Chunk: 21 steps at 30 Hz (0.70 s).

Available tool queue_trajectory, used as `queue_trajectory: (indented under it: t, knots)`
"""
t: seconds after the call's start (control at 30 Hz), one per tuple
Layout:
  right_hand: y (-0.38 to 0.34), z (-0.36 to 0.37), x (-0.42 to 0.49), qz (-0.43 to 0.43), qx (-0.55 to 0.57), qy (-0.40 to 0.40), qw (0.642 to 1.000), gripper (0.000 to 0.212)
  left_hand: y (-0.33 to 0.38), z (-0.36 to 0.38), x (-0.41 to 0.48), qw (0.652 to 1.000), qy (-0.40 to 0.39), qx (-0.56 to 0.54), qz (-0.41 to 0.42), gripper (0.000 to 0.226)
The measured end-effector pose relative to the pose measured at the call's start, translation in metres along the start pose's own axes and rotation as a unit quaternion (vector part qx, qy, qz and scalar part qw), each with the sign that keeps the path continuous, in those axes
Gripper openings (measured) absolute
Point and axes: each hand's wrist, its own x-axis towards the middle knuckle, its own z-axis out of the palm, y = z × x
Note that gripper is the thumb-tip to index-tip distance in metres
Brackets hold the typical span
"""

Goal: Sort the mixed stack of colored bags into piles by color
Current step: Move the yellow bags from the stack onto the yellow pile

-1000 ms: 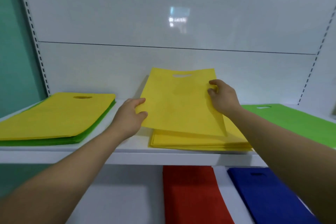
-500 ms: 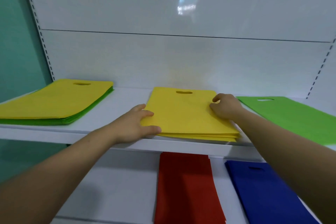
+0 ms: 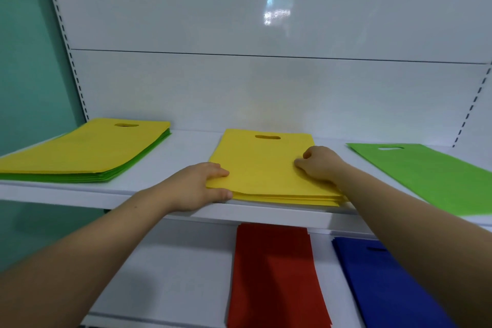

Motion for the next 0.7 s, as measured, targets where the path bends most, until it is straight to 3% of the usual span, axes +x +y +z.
queue_trajectory:
  t: [0.37, 0.7]
  knots:
    - [-0.019, -0.019, 0.011, -0.036, -0.032, 0.009, 0.999, 0.059, 0.000, -0.012, 0.005, 1.000, -0.011, 0.008, -0.011, 0.064]
    - [-0.125, -0.009, 0.020, -0.121, -0.031, 0.013, 0.992, 0.061, -0.058, -0.065, -0.008, 0.996, 0.052, 0.028, -0.065, 0.063]
